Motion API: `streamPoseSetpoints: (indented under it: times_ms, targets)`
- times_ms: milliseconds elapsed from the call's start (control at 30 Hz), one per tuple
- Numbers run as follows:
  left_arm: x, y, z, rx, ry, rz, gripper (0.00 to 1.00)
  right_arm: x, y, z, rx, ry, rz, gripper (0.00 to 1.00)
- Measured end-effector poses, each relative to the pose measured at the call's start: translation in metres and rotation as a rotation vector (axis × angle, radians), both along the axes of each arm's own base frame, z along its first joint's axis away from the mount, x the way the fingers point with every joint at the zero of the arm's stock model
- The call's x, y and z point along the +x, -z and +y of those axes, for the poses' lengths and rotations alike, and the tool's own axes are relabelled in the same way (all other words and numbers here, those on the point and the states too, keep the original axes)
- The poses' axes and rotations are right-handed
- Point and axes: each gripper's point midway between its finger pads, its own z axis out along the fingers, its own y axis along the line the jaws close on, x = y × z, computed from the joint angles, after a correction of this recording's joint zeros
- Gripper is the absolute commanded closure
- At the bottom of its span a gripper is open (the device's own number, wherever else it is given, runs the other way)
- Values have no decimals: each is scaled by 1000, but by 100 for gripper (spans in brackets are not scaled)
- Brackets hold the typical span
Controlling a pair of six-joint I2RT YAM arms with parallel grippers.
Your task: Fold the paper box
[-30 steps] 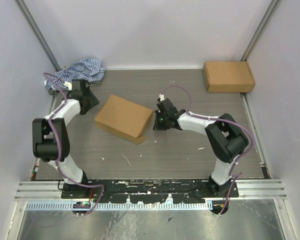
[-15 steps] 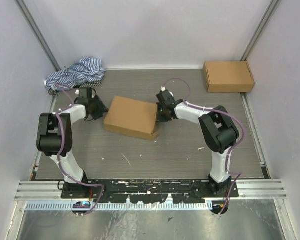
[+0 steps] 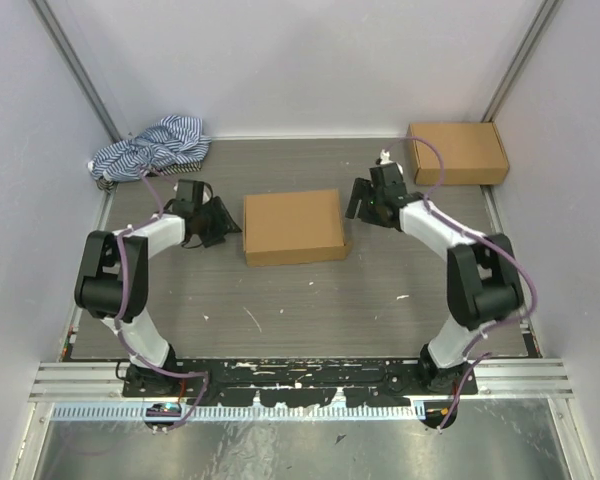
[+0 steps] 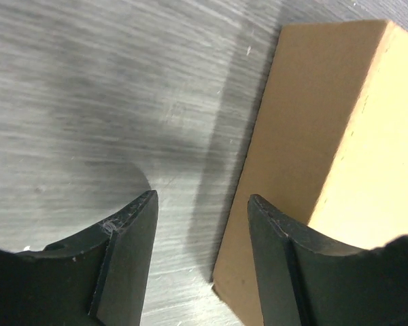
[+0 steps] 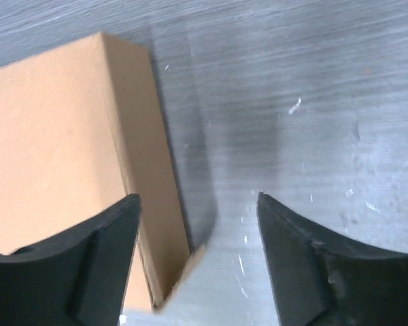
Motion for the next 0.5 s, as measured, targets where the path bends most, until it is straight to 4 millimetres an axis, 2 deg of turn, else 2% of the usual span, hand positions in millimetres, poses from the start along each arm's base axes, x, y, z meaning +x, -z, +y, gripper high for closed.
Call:
streamPoseSetpoints:
  times_ms: [67, 133, 200, 267, 367, 500]
  targets:
    - [-7, -1, 5, 6, -7, 3, 37, -14, -17, -6, 31, -7, -47, 3]
    - [-17, -3, 11, 14, -18, 2, 37, -28, -31, -10, 88, -26, -105, 1]
    - [-26, -6, 15, 18, -24, -5, 37, -42, -35, -11, 148, -56, -146, 0]
    - [-33, -10, 17, 14, -22, -16, 38, -49, -31, -7, 203, -98, -158, 0]
    - [-39, -22, 12, -19, 1, -56, 40, -50, -15, 3, 268, -162, -140, 0]
    - [-38, -55, 3, -77, 41, -170, 41, -53, 4, 18, 334, -234, -146, 0]
